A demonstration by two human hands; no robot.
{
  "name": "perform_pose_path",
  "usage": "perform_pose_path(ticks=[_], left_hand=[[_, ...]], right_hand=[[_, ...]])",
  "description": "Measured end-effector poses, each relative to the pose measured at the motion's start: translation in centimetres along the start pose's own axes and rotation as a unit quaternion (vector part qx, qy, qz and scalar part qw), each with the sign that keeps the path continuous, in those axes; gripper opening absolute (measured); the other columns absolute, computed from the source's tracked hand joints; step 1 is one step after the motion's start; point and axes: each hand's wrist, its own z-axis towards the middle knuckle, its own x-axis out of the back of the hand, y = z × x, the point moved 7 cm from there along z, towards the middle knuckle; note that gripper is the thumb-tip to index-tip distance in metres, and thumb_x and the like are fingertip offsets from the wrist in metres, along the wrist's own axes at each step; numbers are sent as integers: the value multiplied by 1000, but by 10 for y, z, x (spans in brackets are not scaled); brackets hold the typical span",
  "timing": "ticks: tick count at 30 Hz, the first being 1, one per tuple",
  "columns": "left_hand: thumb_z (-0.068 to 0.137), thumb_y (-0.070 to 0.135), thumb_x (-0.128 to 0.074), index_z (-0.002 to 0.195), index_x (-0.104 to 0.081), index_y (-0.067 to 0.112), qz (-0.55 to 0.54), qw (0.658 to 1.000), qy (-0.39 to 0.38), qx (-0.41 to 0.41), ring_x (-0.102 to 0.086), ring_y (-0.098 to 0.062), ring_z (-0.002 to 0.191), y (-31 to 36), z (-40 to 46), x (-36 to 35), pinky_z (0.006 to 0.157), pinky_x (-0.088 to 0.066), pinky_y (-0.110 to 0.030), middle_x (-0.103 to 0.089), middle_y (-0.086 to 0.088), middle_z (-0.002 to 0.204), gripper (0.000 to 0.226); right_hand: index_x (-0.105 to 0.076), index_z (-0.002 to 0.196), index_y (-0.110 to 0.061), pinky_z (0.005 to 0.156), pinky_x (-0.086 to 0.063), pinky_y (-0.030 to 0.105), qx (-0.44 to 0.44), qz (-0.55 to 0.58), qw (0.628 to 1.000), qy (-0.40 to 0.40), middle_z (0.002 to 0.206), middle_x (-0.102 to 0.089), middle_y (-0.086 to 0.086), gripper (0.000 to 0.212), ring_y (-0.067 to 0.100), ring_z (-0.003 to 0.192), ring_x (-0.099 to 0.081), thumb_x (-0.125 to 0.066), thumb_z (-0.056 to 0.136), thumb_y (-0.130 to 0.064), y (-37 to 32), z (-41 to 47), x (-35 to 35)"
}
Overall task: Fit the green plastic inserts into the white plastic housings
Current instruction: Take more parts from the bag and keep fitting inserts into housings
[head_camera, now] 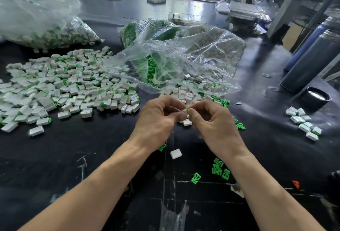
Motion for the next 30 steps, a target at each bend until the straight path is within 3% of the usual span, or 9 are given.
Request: perform_pose_path(ticks=[6,8,11,13,16,19,21,27,30], left_hand=[[91,20,-77,93,-74,34,42,999,1,-16,-65,-15,72,0,-1,-1,75,-56,-35,-70,-2,80,15],[91,26,-77,93,-73,39,116,993,24,-27,-60,-2,64,-2,2,8,62,-50,-25,-68,6,76,14],[90,28,-77,95,-73,36,251,961,101,-48,-60,3,68,5,5,35,62,-42,-10,-66,17,78,11],[88,25,-79,96,-75,31,324,932,151,-66,-61,0,75,11,7,54,73,-52,-21,-68,14,87,10],[86,26,-81,94,-77,26,412,887,202,-49,-66,-20,91,13,12,75,86,-52,-40,-72,2,94,9],[88,30,-78,96,-79,26,473,854,218,-10,-62,-30,100,10,15,86,90,-46,-45,-71,-4,98,9],[90,29,-74,100,-78,27,490,843,223,9,-59,-33,104,7,16,92,94,-43,-47,-69,-6,102,11],[92,19,-72,110,-75,22,476,849,230,-3,-57,-33,110,8,15,92,95,-42,-47,-65,-10,110,19],[93,20,-73,106,-75,20,422,882,204,-50,-62,-23,98,12,12,76,83,-46,-32,-66,-4,109,13]], right_hand=[[-71,87,-27,60,-47,29,-19,7,1000,17,68,-67,-11,13,4,58,-58,-71,98,-20,6,0,0],[-72,88,-26,63,-49,33,-27,-4,999,26,70,-68,-9,11,6,62,-60,-71,98,-24,9,0,3],[-73,87,-26,70,-57,40,-39,-29,998,27,77,-72,-4,13,10,68,-63,-70,98,-30,12,-1,7],[-73,87,-28,74,-59,38,-43,-53,997,23,80,-72,-5,13,9,73,-66,-70,99,-32,12,-1,8],[-73,86,-29,74,-57,27,-50,-85,995,26,80,-72,-11,14,6,78,-68,-69,99,-33,13,-1,10],[-73,81,-28,66,-46,9,-54,-108,991,50,76,-70,-13,18,-1,75,-64,-69,98,-32,15,1,16],[-72,79,-27,61,-41,6,-64,-125,988,62,73,-68,-13,20,-5,72,-61,-70,98,-32,17,2,21],[-71,79,-27,63,-43,21,-94,-163,979,72,71,-67,-14,20,0,70,-61,-68,97,-37,24,3,29],[-72,85,-27,77,-53,34,-111,-200,971,74,79,-69,-12,15,14,83,-66,-68,96,-36,28,6,36]])
